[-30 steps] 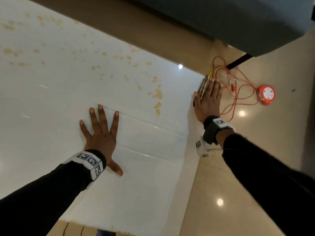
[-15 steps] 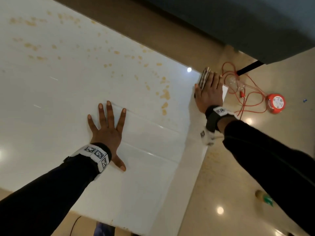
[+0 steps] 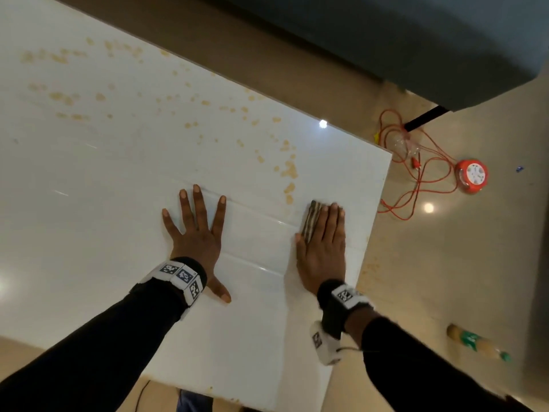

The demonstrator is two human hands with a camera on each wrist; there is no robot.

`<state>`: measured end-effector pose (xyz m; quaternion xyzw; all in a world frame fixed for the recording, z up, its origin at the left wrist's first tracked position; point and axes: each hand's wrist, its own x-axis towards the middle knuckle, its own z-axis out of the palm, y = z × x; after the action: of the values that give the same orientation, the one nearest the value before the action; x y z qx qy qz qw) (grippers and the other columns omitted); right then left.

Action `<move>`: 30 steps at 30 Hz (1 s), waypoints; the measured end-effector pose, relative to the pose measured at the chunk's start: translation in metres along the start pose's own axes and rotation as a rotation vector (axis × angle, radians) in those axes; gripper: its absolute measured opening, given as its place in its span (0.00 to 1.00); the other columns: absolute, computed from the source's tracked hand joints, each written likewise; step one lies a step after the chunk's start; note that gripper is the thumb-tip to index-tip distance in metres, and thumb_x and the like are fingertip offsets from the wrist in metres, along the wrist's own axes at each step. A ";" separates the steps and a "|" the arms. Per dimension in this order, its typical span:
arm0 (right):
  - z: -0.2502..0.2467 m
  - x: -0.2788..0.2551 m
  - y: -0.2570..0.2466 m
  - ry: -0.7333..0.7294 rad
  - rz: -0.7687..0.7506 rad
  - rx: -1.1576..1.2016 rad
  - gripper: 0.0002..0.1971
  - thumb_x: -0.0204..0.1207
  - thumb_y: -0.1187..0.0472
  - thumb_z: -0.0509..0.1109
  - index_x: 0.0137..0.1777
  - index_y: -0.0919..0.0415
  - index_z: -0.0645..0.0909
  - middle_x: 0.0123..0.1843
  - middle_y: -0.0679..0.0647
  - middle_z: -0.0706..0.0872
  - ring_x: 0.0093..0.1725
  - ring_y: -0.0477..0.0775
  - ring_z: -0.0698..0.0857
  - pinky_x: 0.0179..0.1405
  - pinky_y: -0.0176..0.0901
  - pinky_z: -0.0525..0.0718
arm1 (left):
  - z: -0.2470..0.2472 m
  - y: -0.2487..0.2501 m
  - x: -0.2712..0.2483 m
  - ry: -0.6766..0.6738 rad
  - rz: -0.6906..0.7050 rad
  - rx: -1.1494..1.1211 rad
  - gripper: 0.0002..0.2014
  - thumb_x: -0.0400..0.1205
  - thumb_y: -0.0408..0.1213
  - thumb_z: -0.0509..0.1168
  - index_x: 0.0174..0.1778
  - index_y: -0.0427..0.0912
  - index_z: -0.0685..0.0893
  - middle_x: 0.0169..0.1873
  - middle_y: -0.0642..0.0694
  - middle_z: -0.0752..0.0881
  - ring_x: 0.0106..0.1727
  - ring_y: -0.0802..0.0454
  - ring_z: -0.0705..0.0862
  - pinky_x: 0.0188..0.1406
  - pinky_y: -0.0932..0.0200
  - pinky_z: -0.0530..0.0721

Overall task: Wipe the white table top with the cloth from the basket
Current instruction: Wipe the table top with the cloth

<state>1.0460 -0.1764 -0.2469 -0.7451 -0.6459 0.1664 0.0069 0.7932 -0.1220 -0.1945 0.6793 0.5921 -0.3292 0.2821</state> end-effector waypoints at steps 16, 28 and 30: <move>0.013 0.001 -0.040 0.023 -0.025 -0.021 0.37 0.92 0.45 0.36 0.92 0.72 0.47 0.93 0.73 0.47 0.94 0.73 0.45 0.93 0.67 0.50 | -0.011 -0.048 0.003 0.175 -0.081 -0.146 0.97 0.32 0.86 0.69 0.84 0.38 0.20 0.78 0.15 0.25 0.82 0.16 0.28 0.72 0.07 0.43; -0.014 0.220 -0.007 -0.027 0.069 -0.135 0.47 0.85 0.39 0.20 0.91 0.74 0.49 0.91 0.77 0.56 0.91 0.78 0.54 0.92 0.70 0.47 | -0.031 -0.134 0.036 0.103 -0.381 -0.339 1.01 0.28 0.74 0.82 0.78 0.43 0.12 0.79 0.26 0.19 0.84 0.27 0.22 0.74 0.11 0.45; -0.025 0.245 -0.003 -0.045 0.083 -0.139 0.52 0.81 0.38 0.15 0.90 0.76 0.50 0.91 0.78 0.55 0.91 0.78 0.52 0.92 0.70 0.44 | -0.035 -0.133 0.037 0.099 -0.396 -0.339 1.01 0.28 0.73 0.82 0.79 0.43 0.12 0.79 0.27 0.19 0.84 0.27 0.23 0.74 0.11 0.45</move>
<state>1.0770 0.0655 -0.2814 -0.7660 -0.6243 0.1381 -0.0665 0.6688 -0.0536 -0.2005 0.5086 0.7732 -0.2405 0.2926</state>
